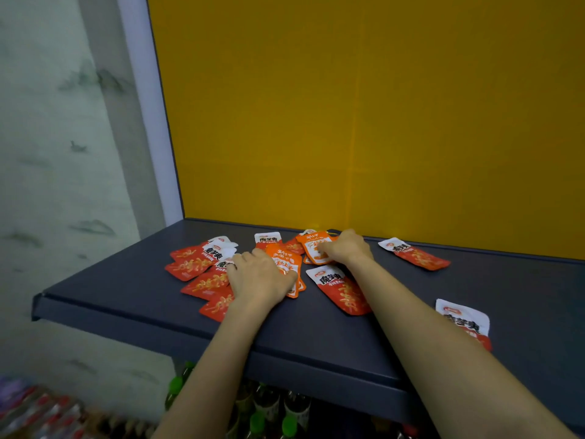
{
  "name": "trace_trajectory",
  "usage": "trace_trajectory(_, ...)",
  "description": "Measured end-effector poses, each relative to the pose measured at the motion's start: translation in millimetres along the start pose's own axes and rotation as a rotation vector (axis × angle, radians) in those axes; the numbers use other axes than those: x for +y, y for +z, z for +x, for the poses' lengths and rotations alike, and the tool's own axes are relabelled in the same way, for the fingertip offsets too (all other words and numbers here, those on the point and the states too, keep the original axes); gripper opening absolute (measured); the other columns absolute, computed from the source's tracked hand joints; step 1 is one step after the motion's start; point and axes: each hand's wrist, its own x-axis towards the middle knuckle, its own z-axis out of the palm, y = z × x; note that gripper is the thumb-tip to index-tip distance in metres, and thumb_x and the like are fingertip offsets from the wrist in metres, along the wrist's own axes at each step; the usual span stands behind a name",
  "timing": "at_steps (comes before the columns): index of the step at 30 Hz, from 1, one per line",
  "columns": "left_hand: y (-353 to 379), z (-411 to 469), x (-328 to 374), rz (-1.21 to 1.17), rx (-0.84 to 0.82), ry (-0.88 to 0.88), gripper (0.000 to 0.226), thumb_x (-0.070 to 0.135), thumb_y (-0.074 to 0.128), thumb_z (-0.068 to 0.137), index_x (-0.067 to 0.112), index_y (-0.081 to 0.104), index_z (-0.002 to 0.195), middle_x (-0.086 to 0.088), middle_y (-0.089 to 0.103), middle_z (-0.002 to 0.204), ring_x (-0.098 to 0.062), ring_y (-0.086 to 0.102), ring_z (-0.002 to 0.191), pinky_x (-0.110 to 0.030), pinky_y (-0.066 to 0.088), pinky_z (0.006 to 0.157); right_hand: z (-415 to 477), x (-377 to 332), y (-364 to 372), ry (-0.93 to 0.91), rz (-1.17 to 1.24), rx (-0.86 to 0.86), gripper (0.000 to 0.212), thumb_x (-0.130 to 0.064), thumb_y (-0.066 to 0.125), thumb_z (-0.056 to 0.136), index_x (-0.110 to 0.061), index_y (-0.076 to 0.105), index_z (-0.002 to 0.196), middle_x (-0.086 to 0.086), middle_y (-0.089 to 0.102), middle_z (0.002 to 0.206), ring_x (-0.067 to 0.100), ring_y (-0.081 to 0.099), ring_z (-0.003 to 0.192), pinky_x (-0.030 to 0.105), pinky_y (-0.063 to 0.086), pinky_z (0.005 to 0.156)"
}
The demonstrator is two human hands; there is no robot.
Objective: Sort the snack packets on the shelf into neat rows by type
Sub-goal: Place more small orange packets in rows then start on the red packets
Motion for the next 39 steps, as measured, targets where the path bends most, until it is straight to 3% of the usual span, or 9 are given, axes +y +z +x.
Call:
trace_trajectory(4,-3.3,4.6,0.4,-0.116,-0.021,0.003,0.069,0.05,0.061,0.079,0.004,0.038,0.124,-0.015,0.049,0.133,-0.031,0.038,0.126,-0.039,0.029,0.101,-0.1,-2.0,1.1,-0.006,-0.097,-0.008,0.079,-0.048,0.073,0.07,-0.007,0.041,0.129,0.012,0.051,0.133,0.031,0.049,0.123,0.04,0.045,0.093)
trace_trajectory(9,-13.2,16.1,-2.2,-0.375,-0.119,-0.049,0.082,0.035,0.079,0.068,0.001,0.029,0.124,-0.018,0.05,0.131,-0.036,0.046,0.123,-0.043,0.039,0.099,3.8,0.1,-8.8,-0.055,-0.07,-0.059,0.036,-0.039,0.07,0.078,-0.01,0.051,0.085,0.011,0.059,0.109,0.028,0.057,0.104,0.032,0.04,0.072)
trace_trajectory(14,-23.7,18.7,-3.5,-0.55,-0.187,-0.048,0.079,0.017,0.081,0.069,0.0,0.027,0.124,-0.022,0.049,0.13,-0.037,0.05,0.118,-0.042,0.044,0.092,7.3,-4.2,-21.6,-0.049,0.016,-0.062,0.033,-0.03,0.067,0.082,-0.006,0.055,0.102,0.014,0.06,0.12,0.031,0.057,0.11,0.035,0.046,0.083)
trace_trajectory(17,-27.7,17.4,-5.1,-0.693,-0.237,-0.09,0.087,0.012,0.076,0.074,-0.002,0.018,0.137,-0.021,0.043,0.138,-0.035,0.046,0.123,-0.039,0.041,0.092,8.3,-8.9,-31.1,-0.048,-0.03,0.034,0.031,-0.029,0.065,0.084,-0.007,0.058,0.105,0.013,0.061,0.121,0.029,0.057,0.111,0.031,0.043,0.076)
trace_trajectory(20,-31.5,14.5,-12.9,-0.798,-0.244,-0.105,0.074,0.011,0.072,0.079,-0.003,0.025,0.135,-0.017,0.045,0.135,-0.031,0.049,0.12,-0.032,0.04,0.081,7.9,-12.1,-40.3,-0.04,-0.056,0.12,0.035,-0.028,0.066,0.084,-0.008,0.06,0.112,0.012,0.063,0.118,0.028,0.06,0.108,0.03,0.044,0.074)
trace_trajectory(23,-32.6,12.0,-24.8,-1.032,-0.275,-0.148,0.063,0.005,0.073,0.076,-0.002,0.04,0.129,-0.014,0.059,0.116,-0.028,0.063,0.091,-0.034,0.051,0.079,3.9,-13.6,-51.6,-0.053,-0.059,0.176,0.037,-0.032,0.067,0.081,-0.012,0.062,0.111,0.01,0.065,0.115,0.027,0.062,0.104,0.032,0.049,0.079)
trace_trajectory(27,-35.6,4.7,-39.7,-1.272,-0.316,-0.093,0.012,-0.001,0.069,0.077,0.004,0.062,0.085,-0.019,0.069,0.091,-0.015,0.066,0.052,-0.032,0.054,0.062,-9.1,-13.3,-73.0,-0.113,0.006,0.226,0.032,-0.033,0.065,0.081,-0.016,0.063,0.108,0.008,0.066,0.114,0.026,0.063,0.104,0.033,0.048,0.083)
trace_trajectory(32,-40.0,-12.8,-36.4,-1.576,-0.473,-0.037,0.006,0.003,0.063,0.082,0.007,0.064,0.088,-0.004,0.073,0.062,-0.012,0.068,0.051,-0.021,0.056,0.051,-49.4,1.7,-98.2,-0.184,0.273,0.26,0.021,-0.026,0.067,0.081,-0.016,0.063,0.099,0.01,0.068,0.111,0.023,0.065,0.095,0.036,0.052,0.084)
trace_trajectory(39,-43.1,-54.9,23.0,-1.801,-0.669,0.096,0.015,0.008,0.059,0.086,0.011,0.064,0.1,-0.004,0.075,0.077,-0.014,0.072,0.064,-0.028,0.059,0.055,-139.4,69.5,-153.9,-0.179,0.665,0.36,0.018,-0.019,0.067,0.084,-0.014,0.06,0.1,0.006,0.068,0.099,0.014,0.063,0.074,0.027,0.05,0.068)
